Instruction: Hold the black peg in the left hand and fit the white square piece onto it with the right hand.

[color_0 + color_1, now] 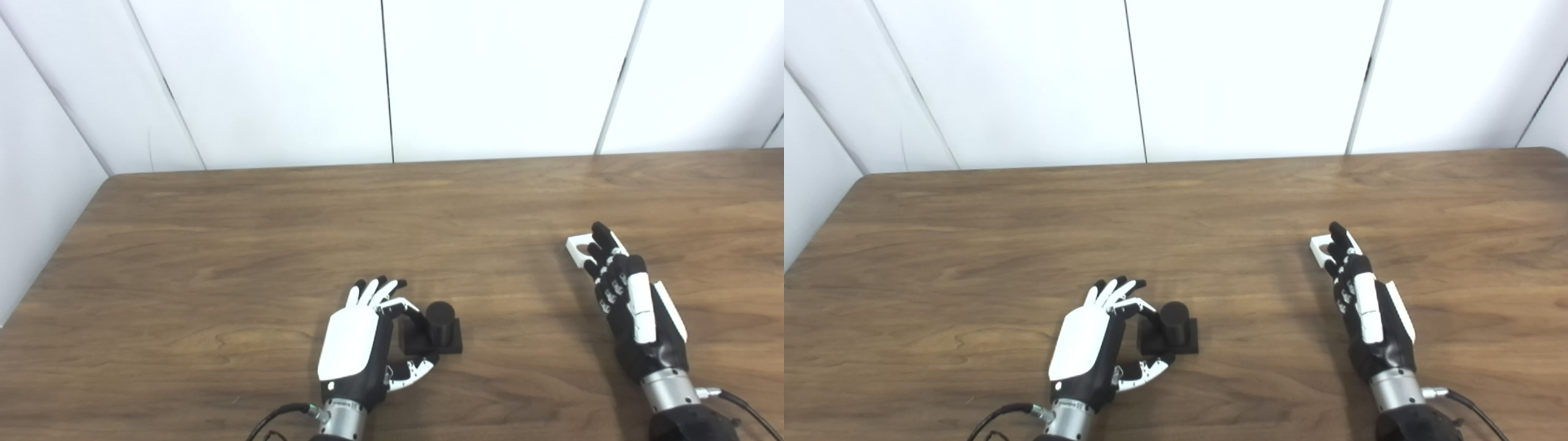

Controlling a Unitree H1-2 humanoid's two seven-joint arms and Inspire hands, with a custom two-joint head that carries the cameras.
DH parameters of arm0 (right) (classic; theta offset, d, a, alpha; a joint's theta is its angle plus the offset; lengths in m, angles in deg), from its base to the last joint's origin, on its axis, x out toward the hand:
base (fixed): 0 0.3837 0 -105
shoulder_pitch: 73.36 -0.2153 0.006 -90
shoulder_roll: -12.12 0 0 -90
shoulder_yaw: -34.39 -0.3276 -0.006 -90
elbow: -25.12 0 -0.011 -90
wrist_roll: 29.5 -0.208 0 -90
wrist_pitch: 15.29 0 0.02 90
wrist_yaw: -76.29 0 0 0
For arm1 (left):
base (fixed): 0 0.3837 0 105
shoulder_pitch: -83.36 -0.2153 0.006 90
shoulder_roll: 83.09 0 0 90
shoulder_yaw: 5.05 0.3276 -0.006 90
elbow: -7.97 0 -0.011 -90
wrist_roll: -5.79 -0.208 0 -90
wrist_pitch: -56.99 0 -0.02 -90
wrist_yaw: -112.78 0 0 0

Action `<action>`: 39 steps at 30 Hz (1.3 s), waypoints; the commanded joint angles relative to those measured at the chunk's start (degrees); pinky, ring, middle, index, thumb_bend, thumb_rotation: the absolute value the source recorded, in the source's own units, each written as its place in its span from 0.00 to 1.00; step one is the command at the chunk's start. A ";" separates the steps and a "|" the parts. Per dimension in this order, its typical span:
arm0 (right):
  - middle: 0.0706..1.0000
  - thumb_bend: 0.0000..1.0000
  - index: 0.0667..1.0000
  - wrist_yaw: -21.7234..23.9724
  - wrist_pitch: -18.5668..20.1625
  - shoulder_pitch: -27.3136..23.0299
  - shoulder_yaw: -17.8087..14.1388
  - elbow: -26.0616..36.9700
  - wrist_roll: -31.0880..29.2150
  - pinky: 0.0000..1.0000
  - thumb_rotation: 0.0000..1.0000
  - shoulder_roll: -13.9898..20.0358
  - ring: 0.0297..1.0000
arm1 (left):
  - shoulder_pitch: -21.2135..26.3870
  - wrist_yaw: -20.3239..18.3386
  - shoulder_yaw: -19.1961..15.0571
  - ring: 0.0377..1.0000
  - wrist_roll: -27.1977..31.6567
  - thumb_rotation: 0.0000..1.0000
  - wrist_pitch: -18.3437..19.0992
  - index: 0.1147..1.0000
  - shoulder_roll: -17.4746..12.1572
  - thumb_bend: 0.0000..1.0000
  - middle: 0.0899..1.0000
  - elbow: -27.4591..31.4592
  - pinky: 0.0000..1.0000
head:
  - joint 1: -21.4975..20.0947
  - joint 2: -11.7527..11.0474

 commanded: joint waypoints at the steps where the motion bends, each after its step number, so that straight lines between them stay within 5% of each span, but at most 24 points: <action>1: 1.00 0.66 0.96 0.58 -1.10 0.97 0.42 -0.41 -0.68 1.00 0.98 -0.55 1.00 | -2.55 -0.84 1.88 0.94 -0.92 0.08 -1.23 0.43 0.49 0.52 0.86 -1.84 0.99 | 0.08 0.15; 7: 0.98 0.71 0.93 0.10 -1.23 0.57 0.28 -0.28 0.73 1.00 0.89 0.18 1.00 | -2.62 -1.27 1.50 0.95 -1.01 0.08 -1.00 0.43 1.00 0.51 0.87 -1.83 0.99 | 0.39 0.17; 12: 0.90 0.74 0.81 -2.26 1.27 -3.03 0.56 3.76 14.64 0.90 0.54 6.09 0.93 | -2.80 -1.14 1.39 0.94 -1.00 0.08 -1.30 0.43 1.08 0.51 0.86 -1.84 0.99 | -0.07 0.31; 16: 0.88 0.85 0.72 -2.06 2.49 -7.83 1.07 5.26 23.47 0.98 0.38 11.15 0.95 | -2.77 -1.38 1.26 0.95 -0.96 0.08 -1.14 0.43 1.15 0.51 0.87 -2.04 1.00 | -0.07 0.31; 19: 0.88 0.87 0.69 -1.65 3.60 -12.24 2.10 3.99 29.57 0.98 0.38 15.07 0.95 | -2.85 -1.37 1.29 0.95 -1.12 0.08 -1.16 0.43 1.36 0.51 0.87 -2.25 1.00 | -0.08 0.24; 31: 0.90 0.92 0.65 5.05 8.26 -23.09 6.20 -2.91 35.40 0.93 0.27 23.27 0.98 | -3.43 -0.99 1.22 0.94 -0.91 0.07 -2.13 0.43 1.38 0.52 0.86 -2.53 0.99 | -0.11 0.48; 39: 0.90 0.94 0.62 7.90 10.27 -27.31 9.58 -8.40 38.69 0.97 0.22 25.89 0.98 | -3.41 -1.35 0.98 0.94 -0.93 0.08 -1.80 0.43 1.48 0.51 0.86 -2.29 0.99 | -0.78 0.54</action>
